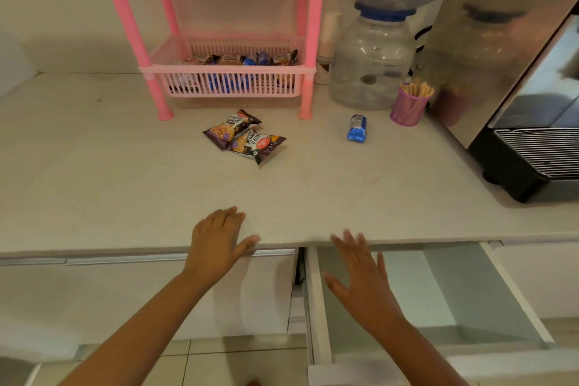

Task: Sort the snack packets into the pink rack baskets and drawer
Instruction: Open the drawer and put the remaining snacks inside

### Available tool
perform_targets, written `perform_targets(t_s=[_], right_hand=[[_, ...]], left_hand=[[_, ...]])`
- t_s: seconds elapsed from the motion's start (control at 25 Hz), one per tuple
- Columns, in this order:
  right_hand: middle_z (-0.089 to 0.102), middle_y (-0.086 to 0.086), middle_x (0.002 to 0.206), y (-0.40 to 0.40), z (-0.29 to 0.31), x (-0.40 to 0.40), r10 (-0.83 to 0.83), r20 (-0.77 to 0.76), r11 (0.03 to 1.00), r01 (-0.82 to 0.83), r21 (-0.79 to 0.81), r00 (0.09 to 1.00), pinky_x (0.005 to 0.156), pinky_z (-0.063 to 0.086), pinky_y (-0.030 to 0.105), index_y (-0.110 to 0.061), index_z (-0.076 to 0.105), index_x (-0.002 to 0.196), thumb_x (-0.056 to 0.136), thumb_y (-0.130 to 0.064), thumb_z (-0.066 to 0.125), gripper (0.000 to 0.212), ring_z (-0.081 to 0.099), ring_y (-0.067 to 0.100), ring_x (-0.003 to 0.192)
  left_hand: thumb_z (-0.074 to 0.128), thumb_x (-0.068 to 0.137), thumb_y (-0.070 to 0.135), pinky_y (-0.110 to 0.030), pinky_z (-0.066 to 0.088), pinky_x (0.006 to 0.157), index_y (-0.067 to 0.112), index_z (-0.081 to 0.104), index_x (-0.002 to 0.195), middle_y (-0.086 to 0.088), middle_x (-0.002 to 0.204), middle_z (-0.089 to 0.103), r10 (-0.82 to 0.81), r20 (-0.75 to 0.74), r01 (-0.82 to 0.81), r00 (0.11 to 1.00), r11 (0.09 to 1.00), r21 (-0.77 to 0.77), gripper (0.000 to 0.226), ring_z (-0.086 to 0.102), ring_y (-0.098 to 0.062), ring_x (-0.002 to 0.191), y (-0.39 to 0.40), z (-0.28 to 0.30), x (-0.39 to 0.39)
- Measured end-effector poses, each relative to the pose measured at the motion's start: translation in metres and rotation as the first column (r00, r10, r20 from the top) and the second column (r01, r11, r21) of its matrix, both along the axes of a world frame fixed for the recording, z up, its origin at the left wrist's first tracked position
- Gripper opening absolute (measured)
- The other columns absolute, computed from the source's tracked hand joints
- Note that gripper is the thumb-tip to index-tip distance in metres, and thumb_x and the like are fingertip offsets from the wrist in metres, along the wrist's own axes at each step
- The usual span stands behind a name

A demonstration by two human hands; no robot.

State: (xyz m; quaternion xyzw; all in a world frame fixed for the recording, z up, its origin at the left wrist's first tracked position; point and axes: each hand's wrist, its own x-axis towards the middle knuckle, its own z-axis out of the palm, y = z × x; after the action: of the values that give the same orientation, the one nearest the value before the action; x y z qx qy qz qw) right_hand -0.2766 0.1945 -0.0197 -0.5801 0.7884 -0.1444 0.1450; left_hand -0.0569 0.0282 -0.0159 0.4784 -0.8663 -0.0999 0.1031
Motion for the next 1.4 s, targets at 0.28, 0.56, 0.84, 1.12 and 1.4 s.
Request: perform_targets(t_s=[0.28,0.56,0.84,1.12,1.4], right_hand=[[-0.003,-0.002,0.159,-0.189,0.045,0.021,0.299,-0.171,0.945,-0.316,-0.085,0.939,0.113,-0.013,0.049,-0.032,0.011,0.146,0.086,-0.048,0.05,0.073,-0.014,0.021,0.145],[0.003,-0.003,0.159,-0.296,0.022,0.014,0.193,-0.228,0.979,-0.203,-0.021,0.954,0.112,-0.006,0.058,-0.035,0.014,0.146,0.084,-0.056,0.049,0.074,-0.008,0.03,0.145],[0.021,-0.001,0.155,-0.292,0.001,0.009,0.135,-0.14,0.97,-0.159,-0.182,0.981,0.107,0.036,0.043,-0.033,0.027,0.143,0.089,-0.038,0.049,0.058,0.024,0.03,0.135],[0.051,-0.001,0.138,-0.257,0.029,-0.005,0.033,0.266,0.934,0.066,-0.351,0.963,0.105,0.035,0.024,-0.029,0.046,0.134,0.086,-0.02,0.057,0.051,0.046,0.019,0.123],[0.061,-0.004,0.115,-0.139,0.066,-0.07,-0.069,0.81,0.938,0.313,-0.145,0.582,0.088,0.052,0.035,-0.036,0.062,0.111,0.085,-0.011,0.061,0.035,0.058,0.012,0.097]], left_hand=[[0.043,0.093,0.038,-0.046,0.032,0.108,0.011,0.037,0.138,-0.011,0.146,0.038,0.001,-0.132,-0.028,0.991,0.977,-0.209,0.053,0.033,-0.03,0.135,-0.123,0.033,-0.027],[0.043,0.087,0.055,-0.057,0.016,0.111,0.017,0.017,0.146,-0.005,0.157,0.013,0.119,-0.049,-0.122,0.992,0.991,-0.06,0.075,0.009,-0.038,0.142,-0.228,0.013,-0.044],[0.033,0.089,0.056,-0.059,0.022,0.107,0.026,0.019,0.144,-0.01,0.152,0.026,0.151,-0.123,-0.153,0.981,0.988,-0.006,0.064,0.025,-0.037,0.137,-0.255,-0.003,-0.064],[0.038,0.094,0.037,-0.055,0.035,0.094,0.016,0.024,0.143,-0.022,0.137,0.043,0.254,-0.014,-0.254,0.967,0.965,-0.062,0.055,0.042,-0.045,0.118,-0.247,0.004,-0.066],[0.035,0.097,0.016,-0.05,0.042,0.085,0.013,0.025,0.144,-0.035,0.121,0.052,0.204,-0.29,-0.194,0.935,0.979,0.062,0.049,0.051,-0.05,0.107,-0.199,0.006,-0.059]])
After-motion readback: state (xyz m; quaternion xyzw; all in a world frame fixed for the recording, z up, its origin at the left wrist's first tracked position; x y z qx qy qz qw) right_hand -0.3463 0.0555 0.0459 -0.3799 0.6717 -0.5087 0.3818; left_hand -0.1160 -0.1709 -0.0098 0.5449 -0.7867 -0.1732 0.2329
